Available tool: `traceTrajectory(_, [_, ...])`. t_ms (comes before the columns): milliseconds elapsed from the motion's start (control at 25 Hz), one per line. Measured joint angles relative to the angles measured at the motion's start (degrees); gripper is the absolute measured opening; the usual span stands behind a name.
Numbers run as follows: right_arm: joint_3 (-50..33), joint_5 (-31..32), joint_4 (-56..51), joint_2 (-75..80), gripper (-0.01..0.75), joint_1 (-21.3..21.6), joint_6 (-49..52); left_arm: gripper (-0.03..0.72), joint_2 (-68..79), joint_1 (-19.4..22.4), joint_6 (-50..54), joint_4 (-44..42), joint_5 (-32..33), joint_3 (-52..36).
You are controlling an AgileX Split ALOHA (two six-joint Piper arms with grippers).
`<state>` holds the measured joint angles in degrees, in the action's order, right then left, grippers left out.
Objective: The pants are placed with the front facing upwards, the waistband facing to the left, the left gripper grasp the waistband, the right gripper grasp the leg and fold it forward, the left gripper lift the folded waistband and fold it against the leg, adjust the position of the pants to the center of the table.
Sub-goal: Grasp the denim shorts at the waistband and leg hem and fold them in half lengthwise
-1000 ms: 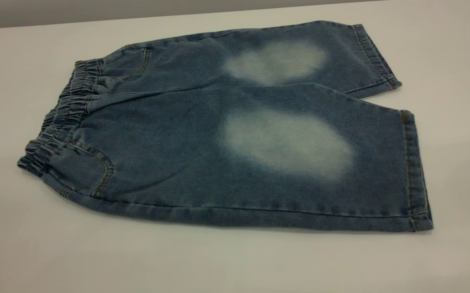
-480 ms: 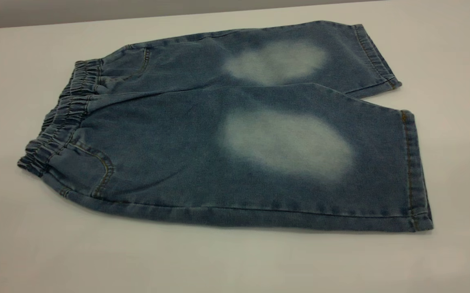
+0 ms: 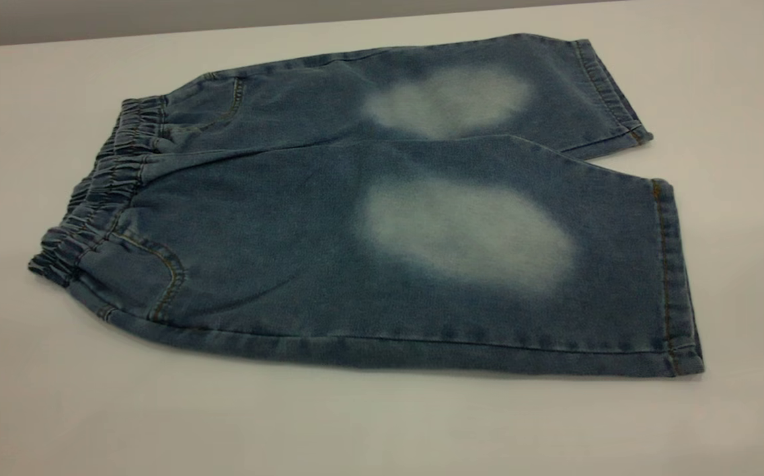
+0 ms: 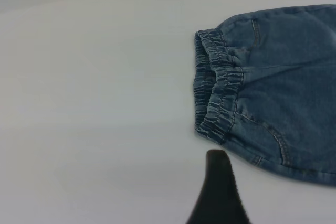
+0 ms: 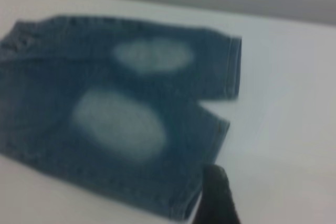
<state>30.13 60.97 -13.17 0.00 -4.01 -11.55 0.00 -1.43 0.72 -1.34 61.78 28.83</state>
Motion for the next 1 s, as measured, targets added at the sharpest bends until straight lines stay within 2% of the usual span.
traceTrajectory(360, [0.00, -2.11, -0.27, 0.00, 0.437, 0.00, 0.88, 0.485, 1.17, 0.00, 0.80, -0.35, 0.00, 0.00])
traceTrajectory(480, [0.10, -5.25, -0.27, 0.53, 0.437, 0.00, 3.33, 0.485, 4.44, 0.13, 3.93, -2.51, -1.02, 1.22])
traceTrajectory(720, [1.53, -12.85, -1.04, 10.53, 0.437, 0.00, 7.39, 0.485, 15.88, 0.18, 11.06, -2.69, -10.69, 4.79])
traceTrajectory(1000, [6.65, -15.62, -7.70, 28.69, 0.437, 0.00, 5.80, 0.485, 33.06, 0.18, 15.32, 0.19, -21.27, 5.12])
